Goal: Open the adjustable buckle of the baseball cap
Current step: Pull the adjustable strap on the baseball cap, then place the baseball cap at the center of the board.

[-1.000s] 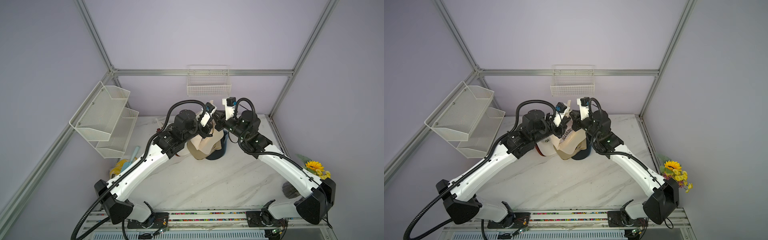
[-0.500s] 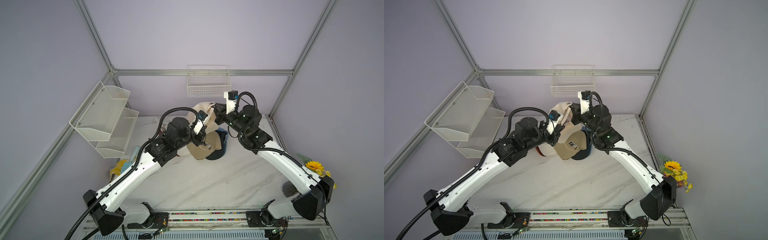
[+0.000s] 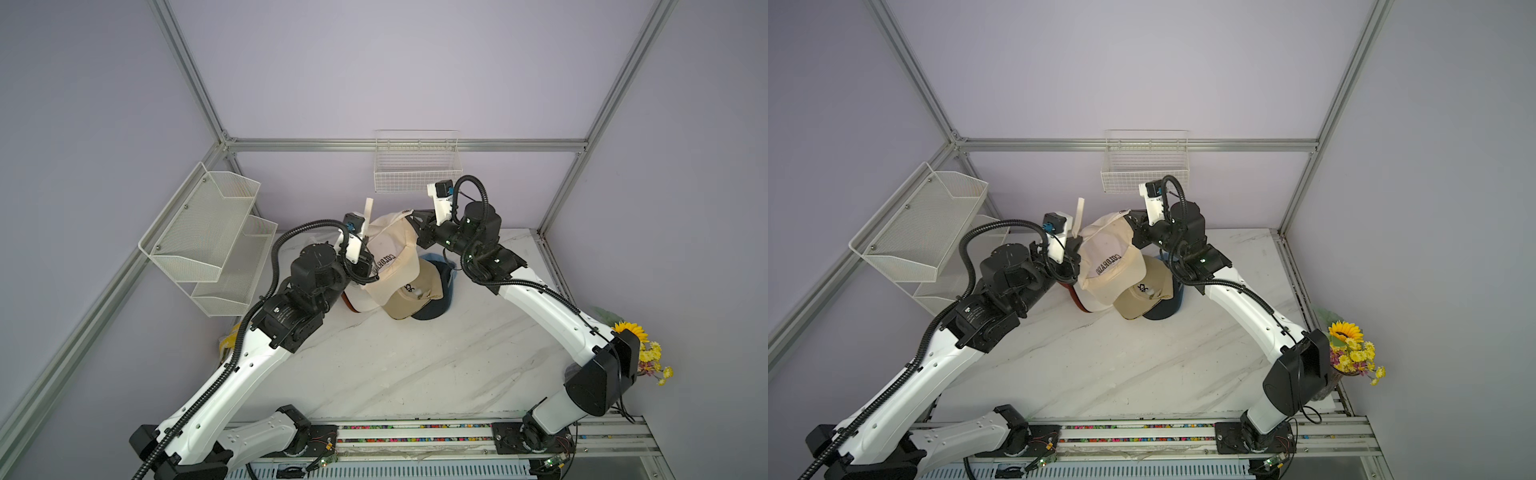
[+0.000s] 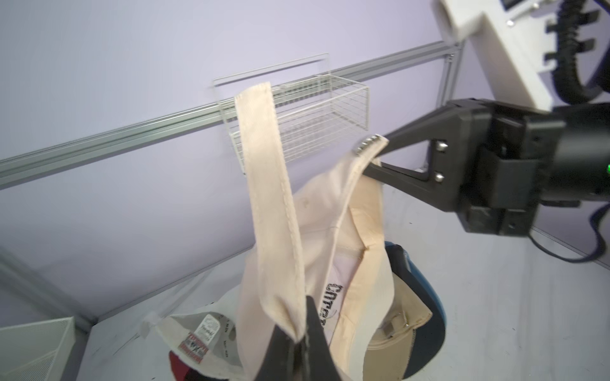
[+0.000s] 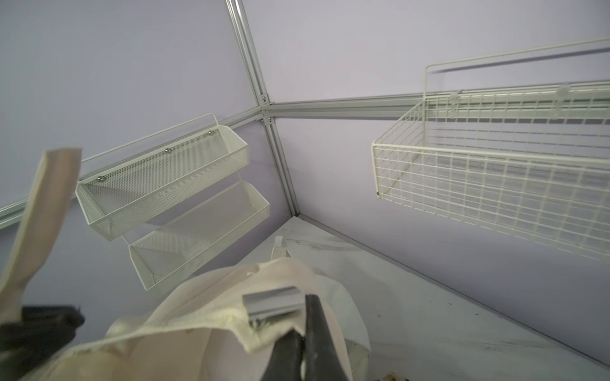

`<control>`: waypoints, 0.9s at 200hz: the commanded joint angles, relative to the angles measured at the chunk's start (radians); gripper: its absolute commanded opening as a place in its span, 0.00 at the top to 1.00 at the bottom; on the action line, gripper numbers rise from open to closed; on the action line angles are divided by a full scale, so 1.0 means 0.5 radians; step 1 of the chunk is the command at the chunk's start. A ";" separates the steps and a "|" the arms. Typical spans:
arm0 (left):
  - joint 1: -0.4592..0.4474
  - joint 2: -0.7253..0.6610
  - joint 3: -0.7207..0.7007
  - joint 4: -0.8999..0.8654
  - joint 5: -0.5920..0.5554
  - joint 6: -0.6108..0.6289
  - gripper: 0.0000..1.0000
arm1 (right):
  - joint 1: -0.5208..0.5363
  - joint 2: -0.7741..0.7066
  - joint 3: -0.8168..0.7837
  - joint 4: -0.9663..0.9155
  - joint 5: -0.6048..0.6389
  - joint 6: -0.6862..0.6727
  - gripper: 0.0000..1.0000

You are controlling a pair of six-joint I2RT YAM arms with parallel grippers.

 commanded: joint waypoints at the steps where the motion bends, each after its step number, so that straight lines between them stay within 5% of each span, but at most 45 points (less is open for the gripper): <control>1: 0.281 -0.044 0.007 -0.137 -0.122 -0.204 1.00 | 0.024 0.145 0.132 0.052 -0.120 0.127 1.00; 86: 1.083 0.020 -0.333 -0.274 -0.016 -0.463 1.00 | 0.357 0.935 0.567 0.005 -0.468 0.274 1.00; 143: 1.389 0.176 -0.317 -0.319 0.011 -0.457 1.00 | 0.474 1.409 0.971 -0.077 -0.609 0.354 1.00; 180: 1.447 0.320 -0.278 -0.312 -0.079 -0.450 1.00 | 0.469 1.391 0.992 -0.238 -0.430 0.172 0.72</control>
